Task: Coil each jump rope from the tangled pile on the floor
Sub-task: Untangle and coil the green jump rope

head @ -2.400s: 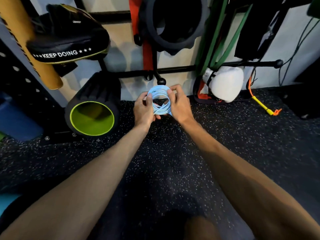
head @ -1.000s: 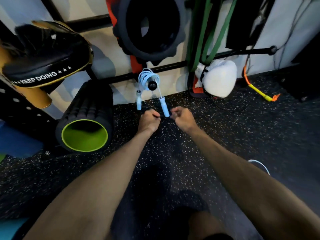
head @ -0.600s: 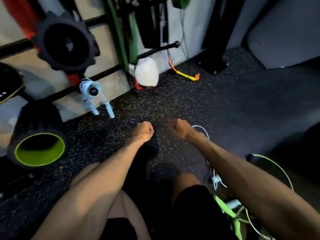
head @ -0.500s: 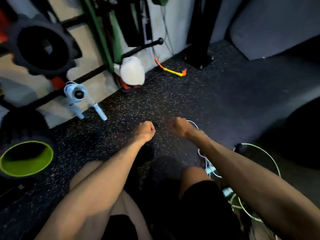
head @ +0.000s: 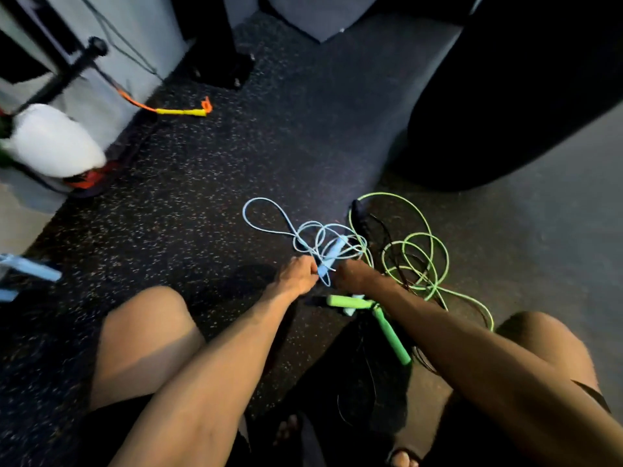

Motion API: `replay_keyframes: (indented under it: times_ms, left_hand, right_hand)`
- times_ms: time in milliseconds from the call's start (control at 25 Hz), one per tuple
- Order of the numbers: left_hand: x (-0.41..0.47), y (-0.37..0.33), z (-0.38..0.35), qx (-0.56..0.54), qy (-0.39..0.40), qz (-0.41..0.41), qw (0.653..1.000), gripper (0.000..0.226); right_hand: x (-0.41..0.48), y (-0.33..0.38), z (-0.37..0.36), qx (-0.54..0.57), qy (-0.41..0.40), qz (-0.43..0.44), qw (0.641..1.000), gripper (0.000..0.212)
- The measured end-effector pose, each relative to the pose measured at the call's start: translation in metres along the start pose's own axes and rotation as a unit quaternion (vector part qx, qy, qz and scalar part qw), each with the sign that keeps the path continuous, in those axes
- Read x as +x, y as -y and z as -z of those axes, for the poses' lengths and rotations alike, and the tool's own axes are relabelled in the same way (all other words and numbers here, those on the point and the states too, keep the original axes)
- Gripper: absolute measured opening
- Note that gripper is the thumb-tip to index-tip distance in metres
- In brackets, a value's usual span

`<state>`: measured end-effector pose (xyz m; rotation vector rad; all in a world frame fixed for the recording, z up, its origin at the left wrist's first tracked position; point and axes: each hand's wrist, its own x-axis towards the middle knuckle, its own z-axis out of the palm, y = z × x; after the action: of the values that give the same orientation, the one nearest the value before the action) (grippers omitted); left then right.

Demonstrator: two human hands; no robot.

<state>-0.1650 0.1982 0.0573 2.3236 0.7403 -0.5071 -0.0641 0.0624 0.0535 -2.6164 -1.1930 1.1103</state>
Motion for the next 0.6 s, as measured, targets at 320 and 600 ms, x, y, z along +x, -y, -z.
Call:
replay_keyframes:
  times_ms: [320, 600]
  left_hand:
    - [-0.002, -0.031, -0.085, 0.077, 0.083, -0.067, 0.991, 0.033]
    - [-0.004, -0.066, -0.05, -0.113, 0.029, 0.016, 0.993, 0.033]
  right_hand:
    - [-0.047, -0.056, -0.068, 0.004, -0.039, -0.111, 0.993, 0.037]
    - [-0.071, -0.062, -0.037, 0.068, -0.095, -0.116, 0.986, 0.034]
